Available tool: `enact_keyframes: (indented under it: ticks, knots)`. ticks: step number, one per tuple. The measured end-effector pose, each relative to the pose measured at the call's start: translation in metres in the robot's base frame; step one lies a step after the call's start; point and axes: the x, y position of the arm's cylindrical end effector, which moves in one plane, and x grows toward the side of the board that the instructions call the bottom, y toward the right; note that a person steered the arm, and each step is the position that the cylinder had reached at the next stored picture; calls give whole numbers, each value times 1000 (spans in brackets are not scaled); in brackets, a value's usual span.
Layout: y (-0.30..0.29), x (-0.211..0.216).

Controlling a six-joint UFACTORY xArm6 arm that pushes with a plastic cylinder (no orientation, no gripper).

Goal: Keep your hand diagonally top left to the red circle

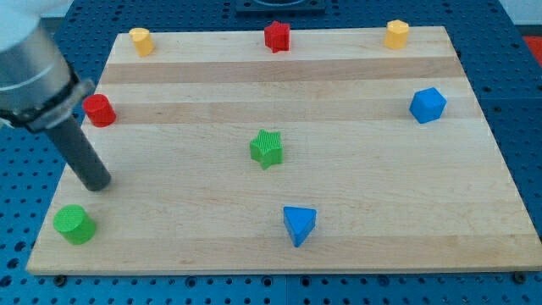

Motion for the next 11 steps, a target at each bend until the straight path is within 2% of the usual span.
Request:
enact_keyframes:
  ticks: [1, 7, 8, 9, 10, 11]
  knots:
    - [-45, -22]
    - [-46, -65]
    - [-45, -101]
    - [-45, -178]
    - [-45, -199]
    - [-45, -189]
